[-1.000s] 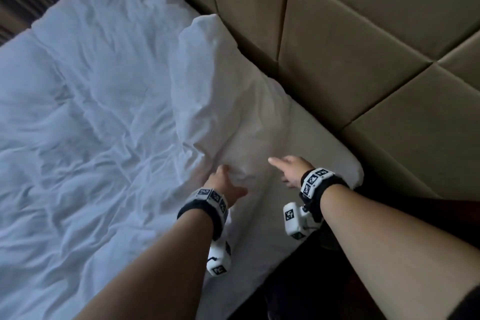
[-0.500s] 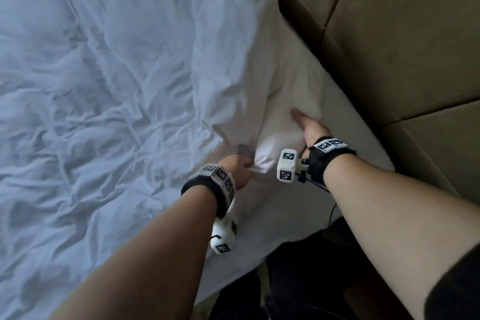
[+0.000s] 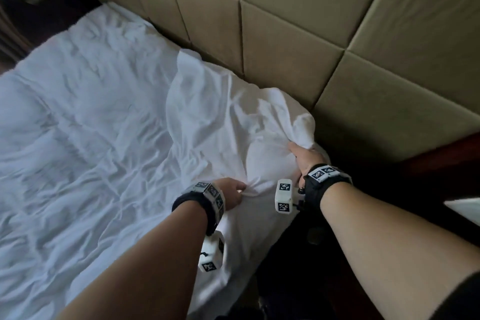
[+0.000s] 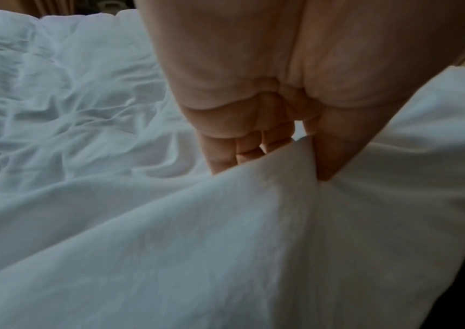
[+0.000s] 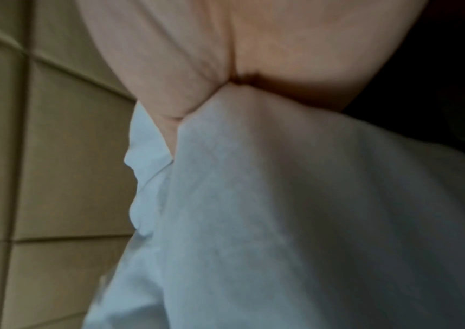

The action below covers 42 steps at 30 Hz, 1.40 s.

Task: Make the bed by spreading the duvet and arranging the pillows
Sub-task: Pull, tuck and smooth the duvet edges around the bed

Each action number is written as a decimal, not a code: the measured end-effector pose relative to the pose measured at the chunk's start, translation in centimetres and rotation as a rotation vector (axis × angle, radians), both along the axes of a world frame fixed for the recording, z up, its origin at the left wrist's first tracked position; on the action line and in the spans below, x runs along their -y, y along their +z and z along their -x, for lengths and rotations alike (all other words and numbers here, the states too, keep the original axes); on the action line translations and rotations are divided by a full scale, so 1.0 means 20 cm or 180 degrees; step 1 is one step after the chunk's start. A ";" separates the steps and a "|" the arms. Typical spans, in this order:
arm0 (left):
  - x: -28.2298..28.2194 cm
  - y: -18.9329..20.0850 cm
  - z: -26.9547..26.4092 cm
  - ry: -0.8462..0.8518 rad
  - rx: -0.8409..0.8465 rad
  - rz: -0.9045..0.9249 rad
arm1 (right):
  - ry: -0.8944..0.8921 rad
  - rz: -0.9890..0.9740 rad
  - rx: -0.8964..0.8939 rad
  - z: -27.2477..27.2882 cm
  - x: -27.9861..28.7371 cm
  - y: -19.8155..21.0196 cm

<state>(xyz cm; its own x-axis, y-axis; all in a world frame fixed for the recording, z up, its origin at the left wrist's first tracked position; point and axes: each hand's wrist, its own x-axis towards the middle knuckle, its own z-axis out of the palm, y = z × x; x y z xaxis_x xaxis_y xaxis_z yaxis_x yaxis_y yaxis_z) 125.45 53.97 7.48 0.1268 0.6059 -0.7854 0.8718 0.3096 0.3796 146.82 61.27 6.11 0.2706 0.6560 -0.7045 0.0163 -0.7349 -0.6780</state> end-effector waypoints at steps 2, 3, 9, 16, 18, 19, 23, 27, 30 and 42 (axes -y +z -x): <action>0.11 0.08 -0.09 -0.0110 0.0207 -0.0188 | -0.0072 -0.0170 0.0153 -0.12 0.16 0.13; 0.18 0.12 -0.14 -0.0142 0.0304 -0.0273 | -0.0102 -0.0216 0.0224 -0.18 0.24 0.20; 0.55 0.27 -0.38 -0.0143 0.0175 -0.0838 | 0.0094 -0.0633 0.0936 -0.42 0.65 0.59; 0.83 0.34 -0.39 0.0861 0.0579 -0.1134 | 0.0359 -0.0983 0.1206 -0.38 0.75 0.83; 0.91 0.32 -0.33 0.1251 0.0651 -0.1169 | 0.0443 -0.0848 0.1286 -0.41 0.72 0.83; 0.95 0.31 -0.30 0.1445 0.0662 -0.1131 | 0.0440 -0.0774 0.1303 -0.43 0.70 0.81; 1.11 0.20 -0.22 0.2429 0.0290 -0.0759 | 0.0367 -0.0643 0.1439 -0.56 0.61 0.68; 1.30 -0.02 -0.28 0.3367 0.0072 0.0006 | 0.0600 -0.0910 0.1528 -0.69 0.52 0.54; 1.48 -0.18 -0.44 0.4394 0.0542 0.0518 | 0.0871 -0.1114 0.1695 -0.76 0.45 0.44; 1.61 -0.33 -0.85 0.6173 0.0789 0.0510 | 0.2165 -0.1196 0.2354 -0.97 0.16 0.16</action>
